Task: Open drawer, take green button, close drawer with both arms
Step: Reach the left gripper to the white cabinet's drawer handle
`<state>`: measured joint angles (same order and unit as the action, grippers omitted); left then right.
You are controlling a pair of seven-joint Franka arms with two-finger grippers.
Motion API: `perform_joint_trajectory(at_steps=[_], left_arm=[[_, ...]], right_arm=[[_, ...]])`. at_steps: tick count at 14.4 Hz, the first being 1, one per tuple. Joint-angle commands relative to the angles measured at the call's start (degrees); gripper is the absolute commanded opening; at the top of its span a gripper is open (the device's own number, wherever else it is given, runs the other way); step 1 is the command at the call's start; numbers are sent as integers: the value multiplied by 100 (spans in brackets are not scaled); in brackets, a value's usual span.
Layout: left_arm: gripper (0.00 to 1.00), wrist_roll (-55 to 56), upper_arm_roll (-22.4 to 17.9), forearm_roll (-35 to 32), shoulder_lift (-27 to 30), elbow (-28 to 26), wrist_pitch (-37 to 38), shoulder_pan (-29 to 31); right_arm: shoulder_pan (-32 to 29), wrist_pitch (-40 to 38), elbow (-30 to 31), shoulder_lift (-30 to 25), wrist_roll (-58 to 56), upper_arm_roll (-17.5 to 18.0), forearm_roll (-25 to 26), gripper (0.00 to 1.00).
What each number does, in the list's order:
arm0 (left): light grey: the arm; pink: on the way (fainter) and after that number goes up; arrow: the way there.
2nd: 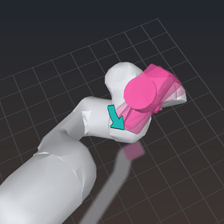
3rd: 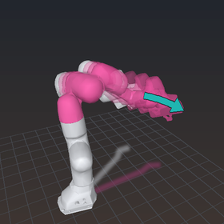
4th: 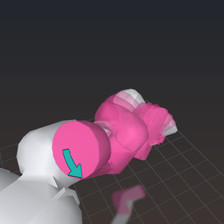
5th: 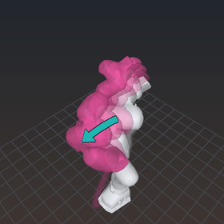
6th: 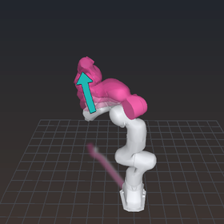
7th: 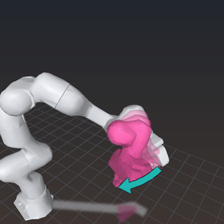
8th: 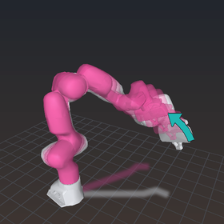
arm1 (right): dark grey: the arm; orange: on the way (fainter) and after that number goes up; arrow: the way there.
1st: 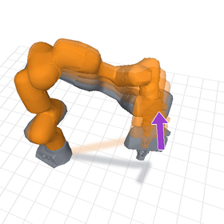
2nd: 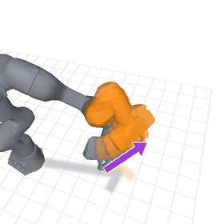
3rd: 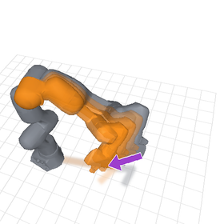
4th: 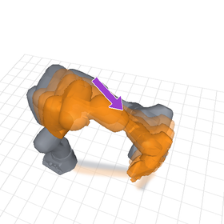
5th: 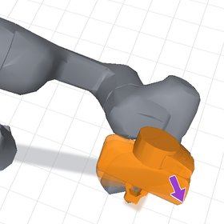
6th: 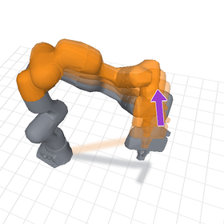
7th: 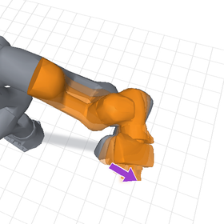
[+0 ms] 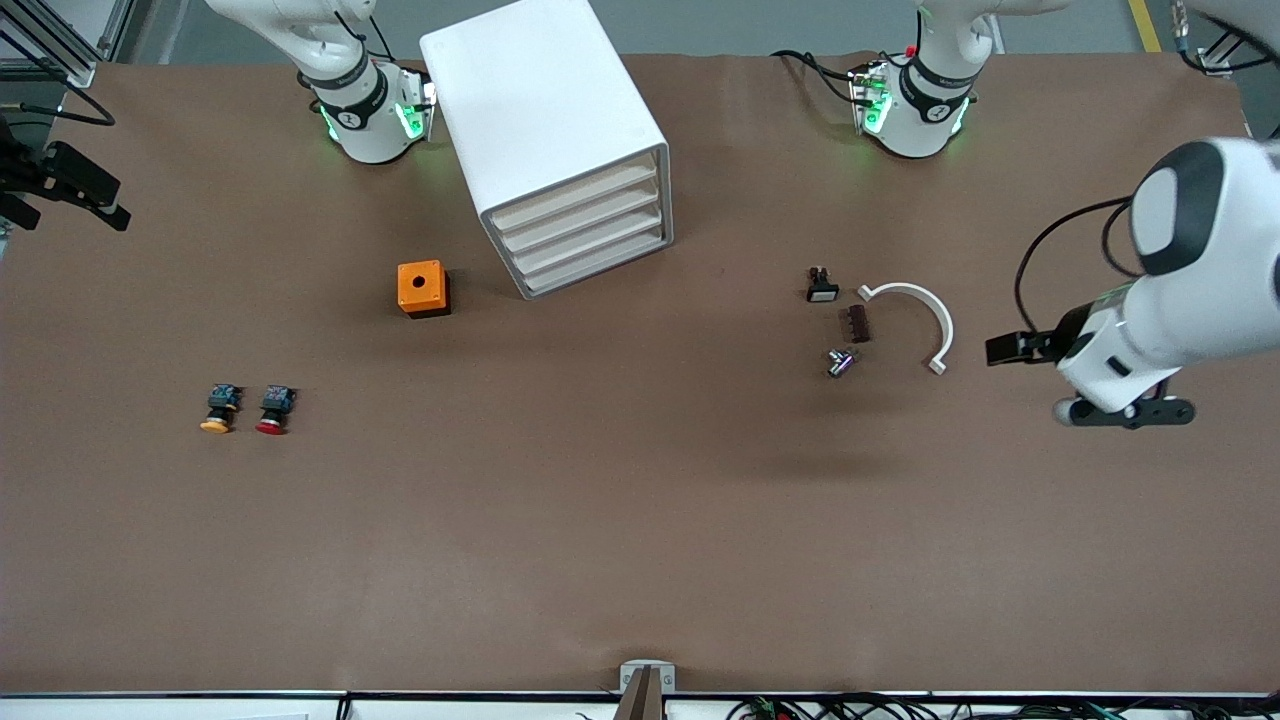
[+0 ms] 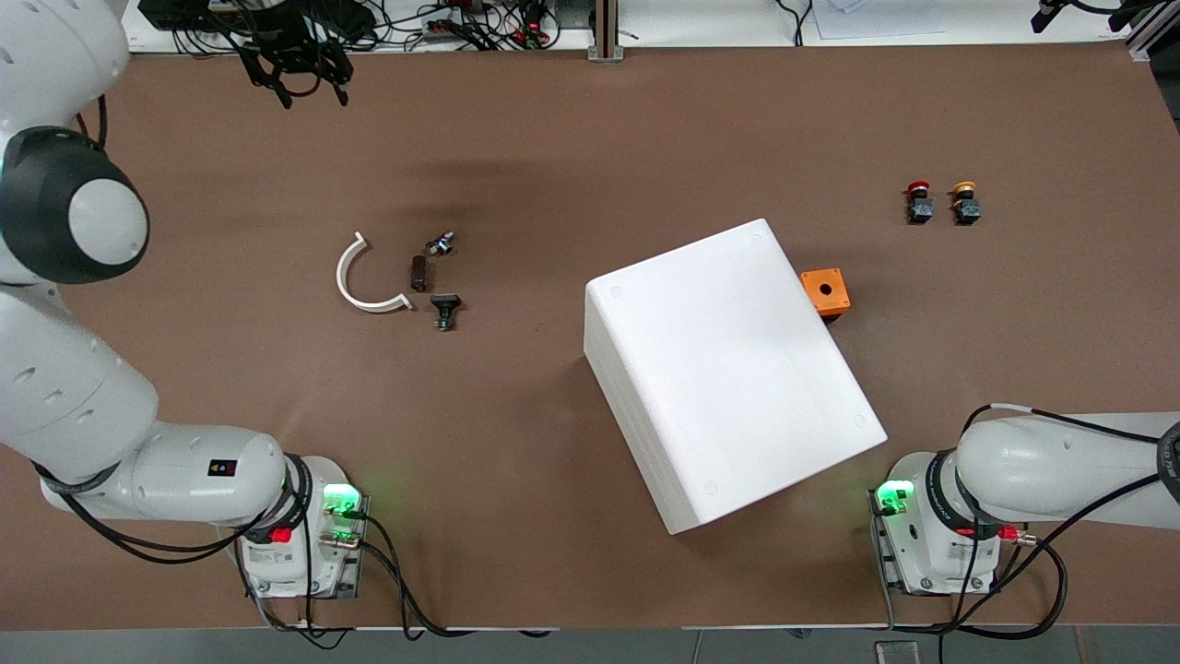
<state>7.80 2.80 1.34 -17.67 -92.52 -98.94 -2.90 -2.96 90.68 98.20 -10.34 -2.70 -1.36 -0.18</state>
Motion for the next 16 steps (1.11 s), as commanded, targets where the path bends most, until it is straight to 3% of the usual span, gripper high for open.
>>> perform_joint_trajectory(at_steps=[1, 6, 9, 16], left_arm=[[100, 668, 18, -46, -333, 93, -169, -211], [100, 2433, 404, 313, -579, 102, -100, -378], [100, 3603, 686, 1068, -825, 146, -91, -448], [100, 6089, 721, 2255, -1703, 628, 630, -984]], right_arm=[[-12, 46, 103, -126, -55, -4, -8, 100], [-12, 46, 103, -126, -64, -4, -8, 100], [-12, 29, 103, -126, -64, -4, -8, 100], [-3, 2, 94, -126, -64, -4, -8, 100]])
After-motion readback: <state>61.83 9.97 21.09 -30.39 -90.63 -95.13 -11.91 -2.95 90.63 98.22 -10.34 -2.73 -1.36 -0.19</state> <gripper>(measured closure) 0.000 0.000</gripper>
